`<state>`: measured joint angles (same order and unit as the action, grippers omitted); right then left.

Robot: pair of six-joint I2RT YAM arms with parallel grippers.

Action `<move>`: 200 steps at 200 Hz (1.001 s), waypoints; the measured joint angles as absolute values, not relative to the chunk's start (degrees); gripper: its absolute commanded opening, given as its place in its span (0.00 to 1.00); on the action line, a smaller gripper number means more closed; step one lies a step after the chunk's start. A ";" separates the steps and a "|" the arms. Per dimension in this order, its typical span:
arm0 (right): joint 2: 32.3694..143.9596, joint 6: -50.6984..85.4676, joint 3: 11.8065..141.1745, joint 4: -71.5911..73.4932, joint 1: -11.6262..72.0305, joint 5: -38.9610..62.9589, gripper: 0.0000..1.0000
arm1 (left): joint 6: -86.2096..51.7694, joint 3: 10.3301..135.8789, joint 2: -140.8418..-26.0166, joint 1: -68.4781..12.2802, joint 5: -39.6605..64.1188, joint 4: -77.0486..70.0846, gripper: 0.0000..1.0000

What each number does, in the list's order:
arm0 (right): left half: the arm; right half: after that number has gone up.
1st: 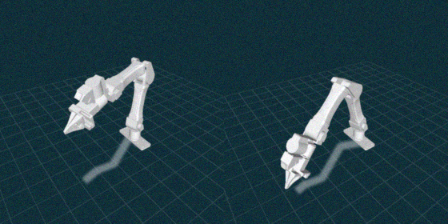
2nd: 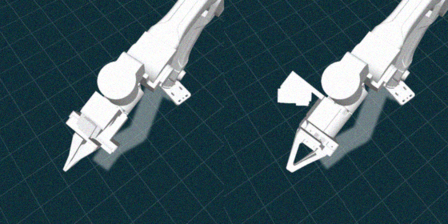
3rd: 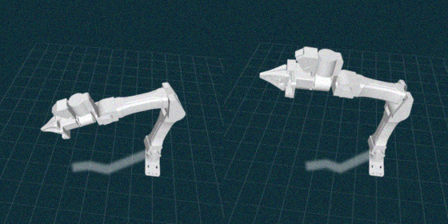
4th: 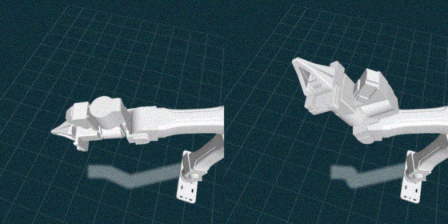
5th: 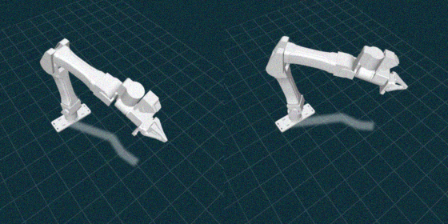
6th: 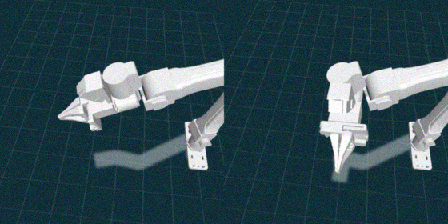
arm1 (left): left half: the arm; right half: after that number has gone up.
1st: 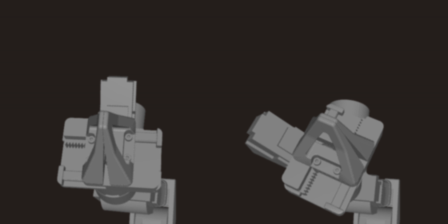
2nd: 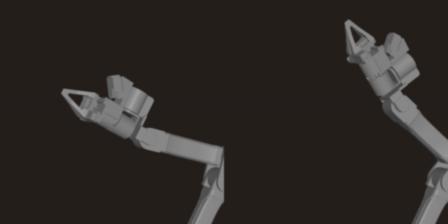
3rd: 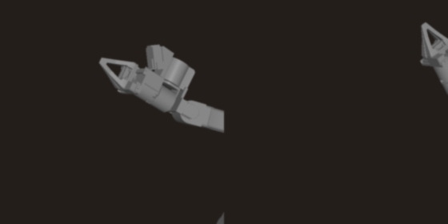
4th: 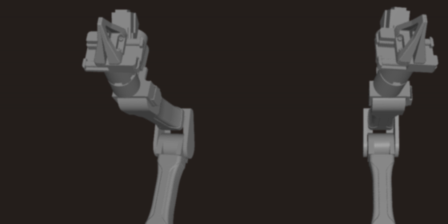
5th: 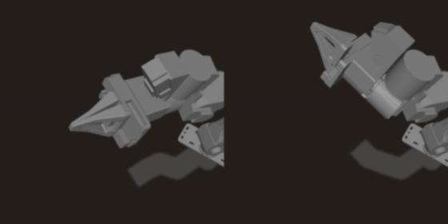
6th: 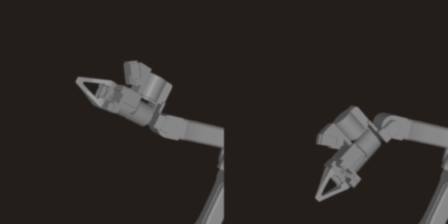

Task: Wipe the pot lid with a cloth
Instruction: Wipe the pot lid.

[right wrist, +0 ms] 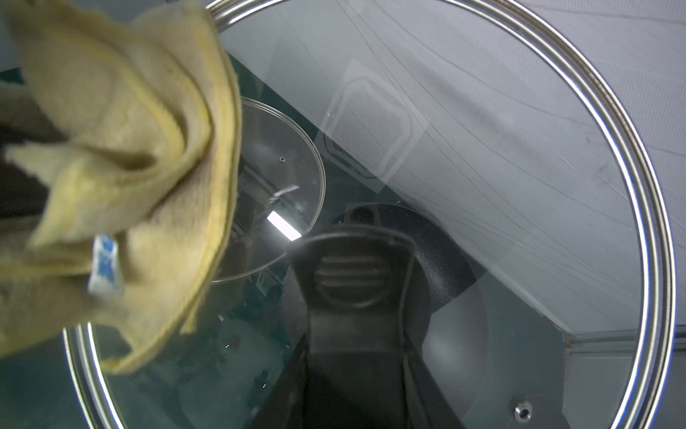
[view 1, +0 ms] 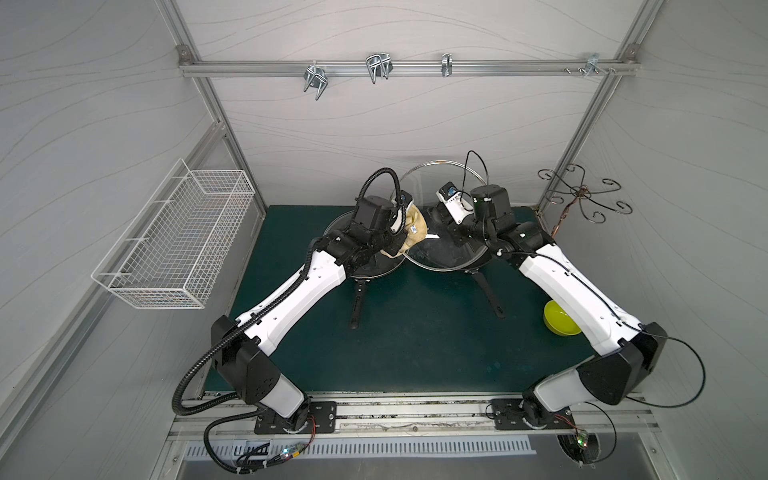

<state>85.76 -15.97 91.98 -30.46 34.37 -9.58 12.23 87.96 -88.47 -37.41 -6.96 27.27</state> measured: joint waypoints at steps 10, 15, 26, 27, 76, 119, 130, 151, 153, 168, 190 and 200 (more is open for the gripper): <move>86.46 -14.46 92.86 -30.79 34.35 -9.61 0.00 | 12.71 87.35 -88.44 -38.61 -7.16 27.09 0.00; 86.72 -13.82 93.08 -30.79 34.35 -9.58 0.00 | 13.06 87.11 -88.47 -39.33 -7.33 27.07 0.00; 87.24 -12.21 93.51 -30.96 34.37 -9.30 0.00 | 13.67 86.89 -88.58 -40.62 -7.51 27.16 0.00; 87.24 -12.12 93.51 -30.96 34.37 -9.28 0.00 | 13.78 86.89 -88.62 -40.75 -7.51 27.16 0.00; 87.44 -8.12 93.80 -30.96 34.37 -7.86 0.00 | 16.53 86.91 -90.11 -44.73 -6.66 27.11 0.00; 87.44 -7.51 93.78 -30.87 34.37 -8.01 0.00 | 16.99 86.91 -90.28 -44.71 -6.52 27.11 0.00; 87.44 -7.46 93.71 -30.70 34.37 -8.12 0.00 | 16.95 86.91 -90.28 -44.40 -6.20 27.09 0.00; 87.39 -7.55 93.32 -29.85 34.37 -8.21 0.00 | 16.71 86.91 -89.97 -43.11 -4.89 27.09 0.00; 87.39 -7.55 93.25 -29.76 34.37 -8.21 0.00 | 16.71 86.91 -89.91 -42.98 -4.80 27.09 0.00; 87.09 -7.84 92.07 -28.58 34.37 -8.19 0.00 | 16.47 86.80 -89.17 -41.10 -4.01 27.11 0.00; 86.06 -9.32 89.54 -27.49 34.44 -7.68 0.00 | 15.94 86.26 -87.64 -37.63 -3.40 27.22 0.00; 85.47 -10.17 88.47 -27.49 34.52 -7.31 0.00 | 15.64 86.19 -87.02 -35.81 -2.96 27.42 0.00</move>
